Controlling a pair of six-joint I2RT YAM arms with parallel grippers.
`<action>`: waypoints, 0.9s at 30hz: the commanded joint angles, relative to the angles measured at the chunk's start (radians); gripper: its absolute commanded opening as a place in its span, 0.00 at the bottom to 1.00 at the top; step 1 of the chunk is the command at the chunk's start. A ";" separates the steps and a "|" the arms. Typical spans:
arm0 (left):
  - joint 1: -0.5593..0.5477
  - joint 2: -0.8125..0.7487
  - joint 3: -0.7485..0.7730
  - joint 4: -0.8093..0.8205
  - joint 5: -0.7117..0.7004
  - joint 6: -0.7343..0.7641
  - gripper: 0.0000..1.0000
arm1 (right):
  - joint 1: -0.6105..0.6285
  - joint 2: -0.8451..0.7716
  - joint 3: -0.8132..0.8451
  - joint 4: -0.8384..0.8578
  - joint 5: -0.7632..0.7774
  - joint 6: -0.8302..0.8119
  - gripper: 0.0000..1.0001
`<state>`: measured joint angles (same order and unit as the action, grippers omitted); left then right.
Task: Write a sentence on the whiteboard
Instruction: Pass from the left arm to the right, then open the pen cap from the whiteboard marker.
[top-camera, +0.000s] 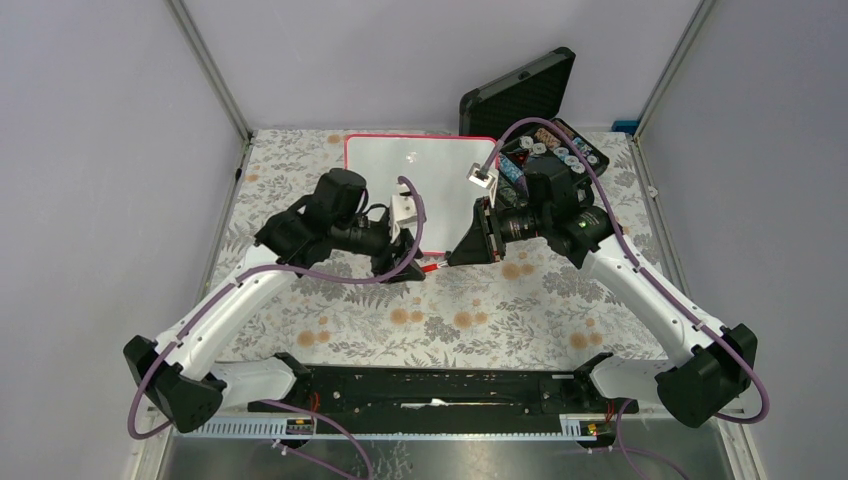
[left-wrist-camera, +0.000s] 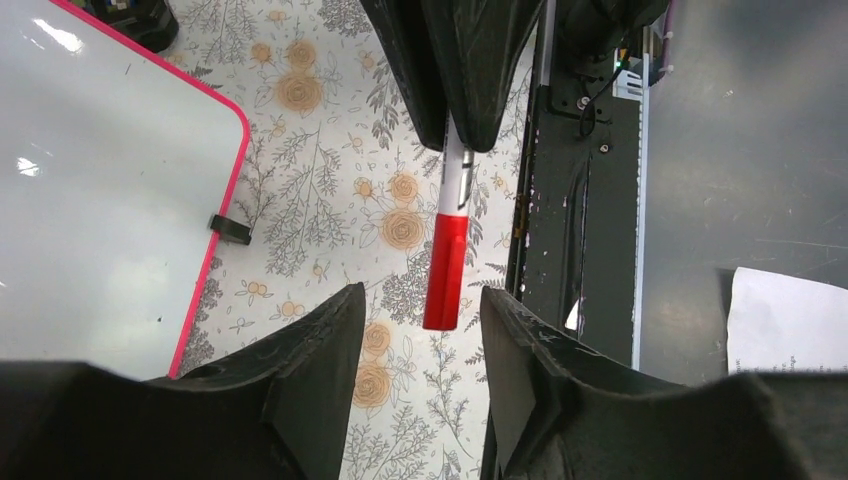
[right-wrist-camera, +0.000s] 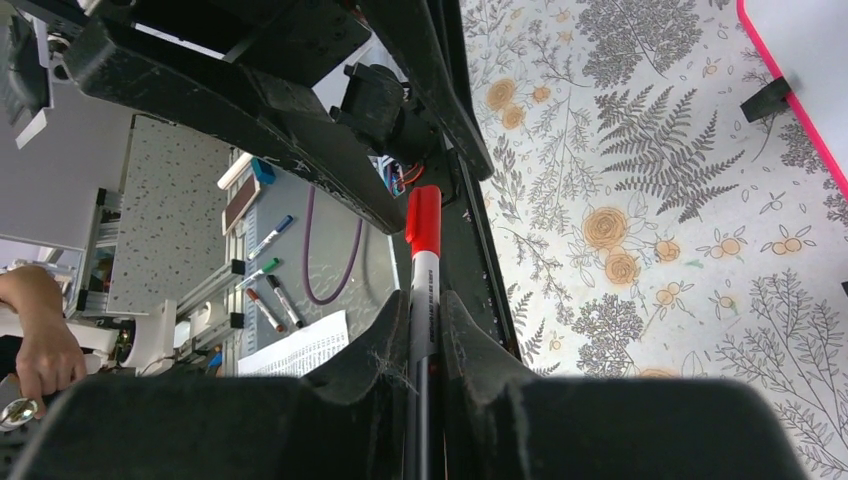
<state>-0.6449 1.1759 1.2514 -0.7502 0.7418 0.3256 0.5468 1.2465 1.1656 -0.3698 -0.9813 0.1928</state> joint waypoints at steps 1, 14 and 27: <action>0.005 0.016 -0.006 0.081 0.059 -0.024 0.53 | -0.003 -0.005 -0.005 0.043 -0.052 0.027 0.00; -0.004 0.053 -0.013 0.122 0.133 -0.048 0.50 | -0.002 -0.009 -0.016 0.067 -0.096 0.052 0.00; -0.018 0.065 -0.005 0.111 0.112 -0.039 0.03 | -0.002 -0.008 -0.031 0.079 -0.157 0.062 0.07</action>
<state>-0.6666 1.2308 1.2343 -0.6853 0.8631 0.2680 0.5373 1.2465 1.1362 -0.3225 -1.0416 0.2379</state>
